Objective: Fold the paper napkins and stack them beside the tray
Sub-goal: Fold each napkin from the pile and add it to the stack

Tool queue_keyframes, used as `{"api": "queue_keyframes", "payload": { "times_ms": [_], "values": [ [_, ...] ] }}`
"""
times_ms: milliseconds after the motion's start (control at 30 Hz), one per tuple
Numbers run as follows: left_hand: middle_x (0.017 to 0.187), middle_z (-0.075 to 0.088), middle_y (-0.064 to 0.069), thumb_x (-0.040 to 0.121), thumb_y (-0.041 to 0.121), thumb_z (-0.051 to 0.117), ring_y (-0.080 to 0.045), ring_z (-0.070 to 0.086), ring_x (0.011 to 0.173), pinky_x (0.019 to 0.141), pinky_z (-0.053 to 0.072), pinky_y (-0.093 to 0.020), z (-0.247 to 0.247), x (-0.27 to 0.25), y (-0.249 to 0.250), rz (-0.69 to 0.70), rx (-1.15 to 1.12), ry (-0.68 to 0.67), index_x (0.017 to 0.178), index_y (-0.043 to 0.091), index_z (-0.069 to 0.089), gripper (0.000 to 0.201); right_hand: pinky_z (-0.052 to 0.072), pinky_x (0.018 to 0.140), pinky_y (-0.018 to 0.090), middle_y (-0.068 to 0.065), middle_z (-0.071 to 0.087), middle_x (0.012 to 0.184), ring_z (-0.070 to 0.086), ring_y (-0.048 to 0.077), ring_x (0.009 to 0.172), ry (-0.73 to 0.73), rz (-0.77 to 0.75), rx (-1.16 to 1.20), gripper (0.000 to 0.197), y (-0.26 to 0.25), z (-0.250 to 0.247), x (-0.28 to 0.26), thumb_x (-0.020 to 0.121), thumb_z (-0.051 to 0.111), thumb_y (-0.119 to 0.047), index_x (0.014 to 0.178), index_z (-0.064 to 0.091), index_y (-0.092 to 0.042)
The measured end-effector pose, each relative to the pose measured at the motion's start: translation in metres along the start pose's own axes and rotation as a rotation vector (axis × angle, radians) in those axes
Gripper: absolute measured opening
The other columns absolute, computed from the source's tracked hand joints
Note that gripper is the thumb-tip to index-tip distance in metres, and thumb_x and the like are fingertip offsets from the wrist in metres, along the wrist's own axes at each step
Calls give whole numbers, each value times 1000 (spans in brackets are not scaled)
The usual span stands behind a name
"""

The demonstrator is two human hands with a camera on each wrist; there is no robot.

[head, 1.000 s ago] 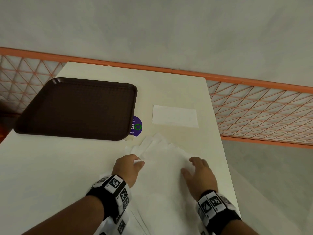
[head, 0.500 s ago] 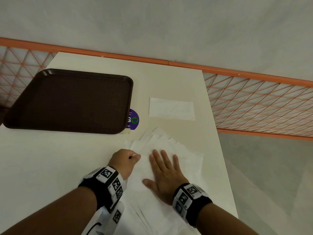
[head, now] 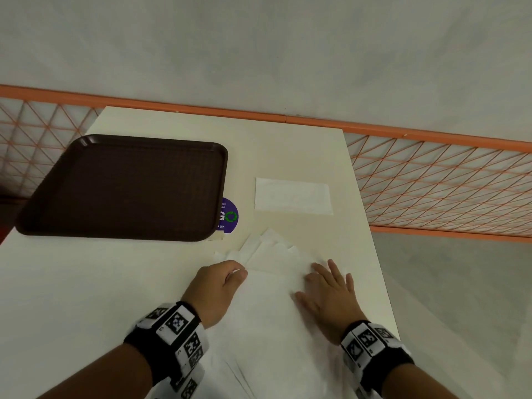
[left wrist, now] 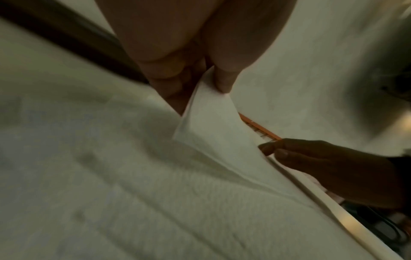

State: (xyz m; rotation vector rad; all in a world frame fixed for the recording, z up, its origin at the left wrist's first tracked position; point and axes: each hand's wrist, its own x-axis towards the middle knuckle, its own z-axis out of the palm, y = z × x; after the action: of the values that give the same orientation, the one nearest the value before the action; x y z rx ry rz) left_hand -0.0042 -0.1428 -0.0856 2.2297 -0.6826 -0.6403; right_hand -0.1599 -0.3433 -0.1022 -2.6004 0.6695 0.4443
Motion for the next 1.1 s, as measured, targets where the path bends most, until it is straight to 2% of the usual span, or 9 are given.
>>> {"api": "queue_keyframes", "payload": {
  "times_ms": [67,133,200,300,433,667,900,1000,1100],
  "values": [
    [82,68,9,97,33,51,-6,63,81,77,50,-20,-10,-4,10,65,-42,-27,94,25,66,17,-1,120,43,-16,33,147,0,12,148,8,2,112,43,0,-10,5,92,44,-59,126,47,-32],
    [81,69,8,96,31,53,-6,63,80,75,49,-17,-19,-2,20,94,-115,-44,90,25,66,16,21,117,36,-15,52,127,32,11,138,43,12,306,25,3,-18,7,89,62,-47,108,52,-34],
    [84,71,6,96,29,54,-6,64,81,77,50,-20,-26,8,26,68,-214,-29,92,21,68,17,46,92,28,-11,66,101,61,11,102,79,59,571,16,5,-29,7,84,72,-32,93,59,-31],
    [81,70,1,96,28,55,-13,61,75,75,49,-29,-28,33,23,-49,-332,51,92,18,70,18,50,71,29,0,68,76,60,15,69,51,114,932,14,6,-43,9,82,75,-14,94,68,-19],
    [77,67,-5,95,29,56,-19,58,73,73,48,-32,-16,68,14,-170,-359,116,85,17,69,21,58,75,35,12,68,79,64,22,73,-128,194,1204,10,1,-63,21,85,71,-10,91,68,-2],
    [71,61,-2,96,29,54,-20,55,69,65,43,-30,-16,140,41,-133,-194,174,83,6,65,29,54,54,29,8,68,78,66,20,61,89,360,1164,5,19,-108,97,90,65,-7,86,64,-9],
    [61,47,4,95,34,53,-23,49,69,61,33,-28,-6,213,57,-150,115,182,65,15,48,36,60,71,40,10,69,82,69,29,74,240,368,761,12,48,-138,179,88,69,-21,77,66,-16],
    [64,48,4,95,37,53,-23,51,73,64,34,-28,2,234,54,-188,179,171,71,15,50,32,60,76,45,9,71,85,71,32,75,255,378,627,15,56,-136,209,83,72,-27,72,64,-21],
    [74,56,-2,94,39,53,-25,52,75,65,35,-29,6,249,48,-212,232,176,77,12,55,32,58,79,39,5,69,88,68,29,82,272,390,543,14,59,-132,232,82,72,-32,84,67,-19]
  ]
}}
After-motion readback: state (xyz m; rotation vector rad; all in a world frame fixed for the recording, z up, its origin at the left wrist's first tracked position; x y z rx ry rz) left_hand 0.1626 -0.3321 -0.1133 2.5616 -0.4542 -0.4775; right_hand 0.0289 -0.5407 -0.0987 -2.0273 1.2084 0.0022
